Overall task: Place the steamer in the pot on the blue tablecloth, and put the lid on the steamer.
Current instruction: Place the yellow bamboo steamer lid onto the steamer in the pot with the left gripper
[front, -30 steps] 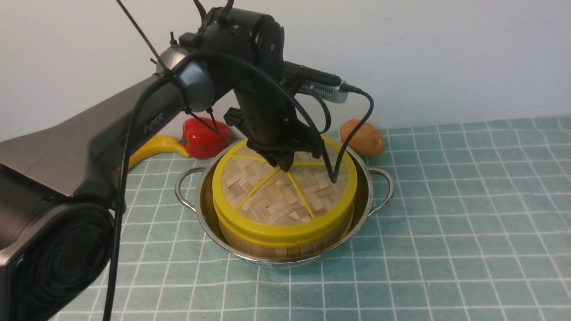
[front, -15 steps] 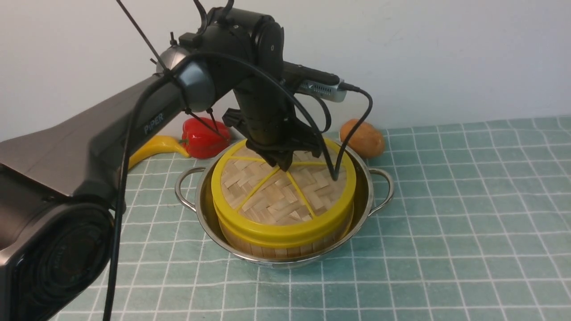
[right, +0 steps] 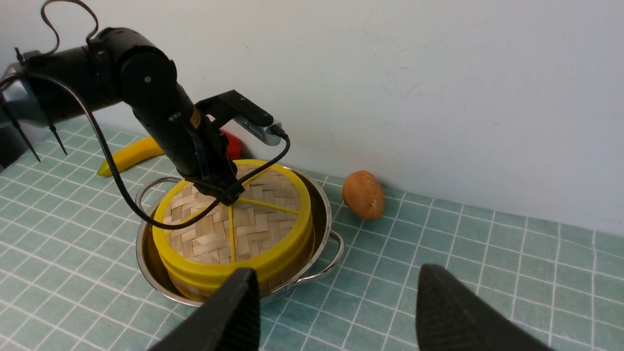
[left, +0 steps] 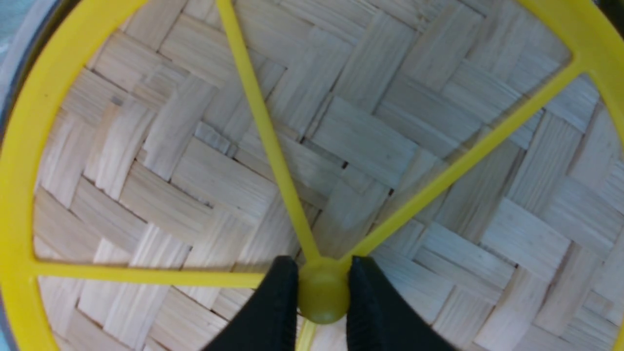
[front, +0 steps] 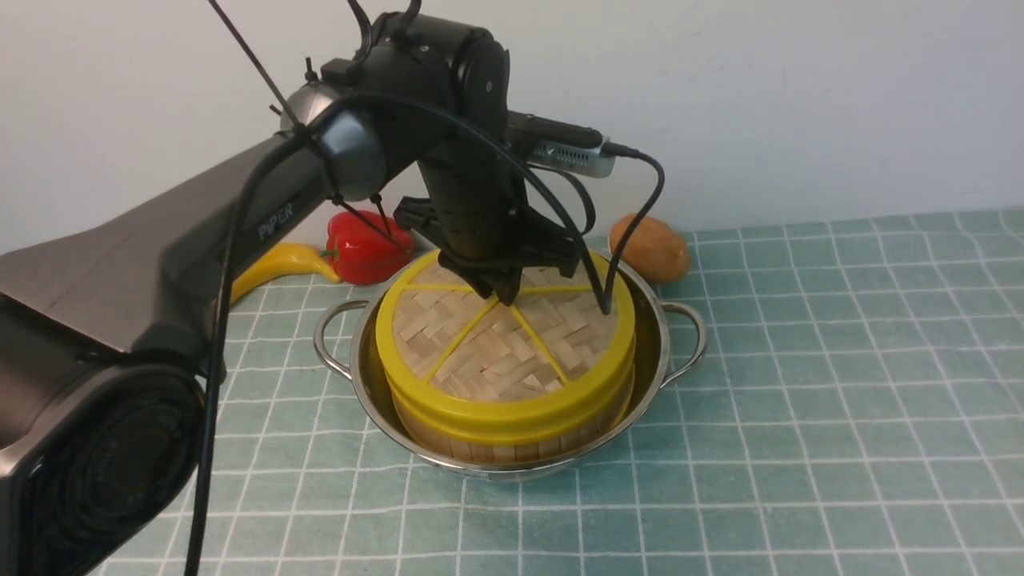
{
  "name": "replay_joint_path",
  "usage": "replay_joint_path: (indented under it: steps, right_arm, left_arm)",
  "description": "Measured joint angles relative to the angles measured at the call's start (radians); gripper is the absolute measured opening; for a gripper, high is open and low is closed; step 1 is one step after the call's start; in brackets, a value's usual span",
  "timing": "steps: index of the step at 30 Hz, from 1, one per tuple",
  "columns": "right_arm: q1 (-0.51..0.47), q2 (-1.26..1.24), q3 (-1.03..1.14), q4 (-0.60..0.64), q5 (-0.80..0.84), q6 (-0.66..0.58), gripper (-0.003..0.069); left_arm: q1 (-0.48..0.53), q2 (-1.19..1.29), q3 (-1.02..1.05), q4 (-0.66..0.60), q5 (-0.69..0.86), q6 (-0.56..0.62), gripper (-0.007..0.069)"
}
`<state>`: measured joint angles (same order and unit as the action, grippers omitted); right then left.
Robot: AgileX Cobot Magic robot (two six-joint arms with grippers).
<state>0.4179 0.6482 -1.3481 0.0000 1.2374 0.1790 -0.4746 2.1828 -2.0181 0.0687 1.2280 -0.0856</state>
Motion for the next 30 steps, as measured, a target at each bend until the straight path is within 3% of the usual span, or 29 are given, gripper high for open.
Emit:
replay_joint_path:
  steps: [30]
  right_arm:
    - [0.0, 0.0, 0.0, 0.0, 0.0, -0.001, 0.043]
  left_arm:
    - [0.0, 0.0, 0.03, -0.017, -0.016, 0.026, 0.012]
